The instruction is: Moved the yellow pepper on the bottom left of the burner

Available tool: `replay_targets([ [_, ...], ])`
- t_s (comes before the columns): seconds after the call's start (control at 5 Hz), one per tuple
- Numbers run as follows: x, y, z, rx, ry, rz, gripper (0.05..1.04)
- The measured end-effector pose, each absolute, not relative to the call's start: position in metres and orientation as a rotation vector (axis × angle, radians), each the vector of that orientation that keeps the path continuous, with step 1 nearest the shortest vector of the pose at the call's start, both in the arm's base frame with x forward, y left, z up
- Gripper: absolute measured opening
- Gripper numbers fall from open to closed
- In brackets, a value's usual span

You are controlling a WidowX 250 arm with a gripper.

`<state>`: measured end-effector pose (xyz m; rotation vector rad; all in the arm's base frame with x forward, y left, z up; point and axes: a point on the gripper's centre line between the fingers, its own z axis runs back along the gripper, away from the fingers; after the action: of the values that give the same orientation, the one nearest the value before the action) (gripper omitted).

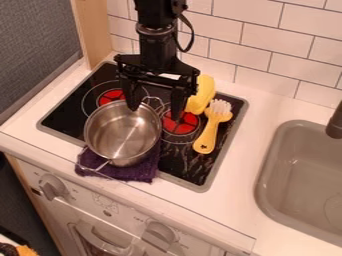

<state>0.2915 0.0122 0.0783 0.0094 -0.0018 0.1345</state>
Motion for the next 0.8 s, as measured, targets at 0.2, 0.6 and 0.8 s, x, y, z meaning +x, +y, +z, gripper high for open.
replay_targets([
  [0.2, 0.289, 0.012, 0.068, 0.007, 0.035, 0.138, 1.0],
  [0.6, 0.345, 0.005, 0.055, -0.011, 0.05, 0.121, 1.0],
  [0.8, 0.37, 0.001, 0.056, -0.012, 0.034, 0.123, 1.0],
])
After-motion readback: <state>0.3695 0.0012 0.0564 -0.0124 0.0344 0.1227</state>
